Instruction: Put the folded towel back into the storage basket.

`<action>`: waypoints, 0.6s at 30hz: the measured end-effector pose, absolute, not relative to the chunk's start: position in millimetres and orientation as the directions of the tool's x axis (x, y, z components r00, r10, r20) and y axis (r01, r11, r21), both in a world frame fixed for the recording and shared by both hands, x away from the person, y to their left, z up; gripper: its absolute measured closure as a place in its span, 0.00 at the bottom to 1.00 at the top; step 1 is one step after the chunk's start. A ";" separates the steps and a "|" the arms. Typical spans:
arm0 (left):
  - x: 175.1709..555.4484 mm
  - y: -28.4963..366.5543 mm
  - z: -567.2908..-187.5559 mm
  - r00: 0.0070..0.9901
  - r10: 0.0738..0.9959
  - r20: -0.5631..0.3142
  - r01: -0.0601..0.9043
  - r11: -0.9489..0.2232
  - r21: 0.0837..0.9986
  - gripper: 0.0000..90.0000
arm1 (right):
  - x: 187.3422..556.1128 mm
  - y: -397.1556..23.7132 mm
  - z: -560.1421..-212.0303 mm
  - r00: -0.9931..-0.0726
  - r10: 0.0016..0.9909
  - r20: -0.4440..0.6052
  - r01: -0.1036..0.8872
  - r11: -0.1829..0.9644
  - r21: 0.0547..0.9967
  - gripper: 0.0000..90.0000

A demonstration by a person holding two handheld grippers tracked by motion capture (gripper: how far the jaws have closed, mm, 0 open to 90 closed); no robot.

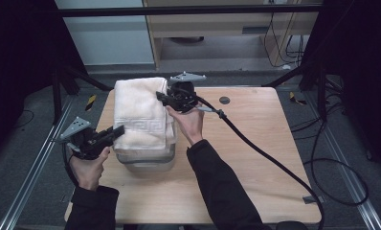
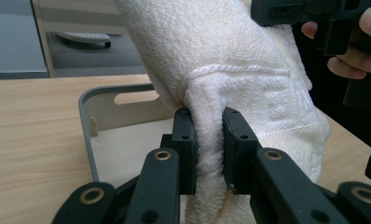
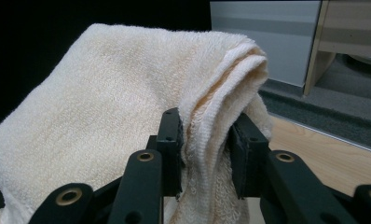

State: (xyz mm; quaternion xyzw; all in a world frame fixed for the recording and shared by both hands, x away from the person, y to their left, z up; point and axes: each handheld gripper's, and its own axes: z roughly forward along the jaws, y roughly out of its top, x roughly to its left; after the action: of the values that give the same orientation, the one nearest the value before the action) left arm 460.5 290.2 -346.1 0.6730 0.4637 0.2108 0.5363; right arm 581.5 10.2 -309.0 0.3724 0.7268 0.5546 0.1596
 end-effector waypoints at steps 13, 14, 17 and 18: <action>469.5 293.4 -360.0 0.455 0.868 -0.200 0.426 -0.014 0.905 0.85 | 591.9 20.9 -328.8 -0.662 0.729 0.175 0.380 0.126 0.916 0.76; 470.2 293.9 -360.9 0.454 0.868 -0.201 0.429 -0.016 0.903 0.85 | 592.4 21.4 -329.8 -0.662 0.729 0.176 0.383 0.127 0.915 0.76; 472.3 294.2 -364.3 0.449 0.871 -0.201 0.437 -0.018 0.899 0.85 | 594.4 23.0 -333.8 -0.660 0.731 0.175 0.390 0.134 0.911 0.76; 472.9 294.0 -365.5 0.447 0.872 -0.201 0.440 -0.019 0.898 0.85 | 594.8 23.5 -335.1 -0.659 0.732 0.171 0.390 0.138 0.910 0.76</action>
State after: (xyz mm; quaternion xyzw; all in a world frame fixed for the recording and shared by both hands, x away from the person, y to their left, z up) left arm 472.9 294.0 -365.5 0.6815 0.4813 0.2120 0.5089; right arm 594.8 23.5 -335.1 0.3807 0.7371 0.5349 0.1600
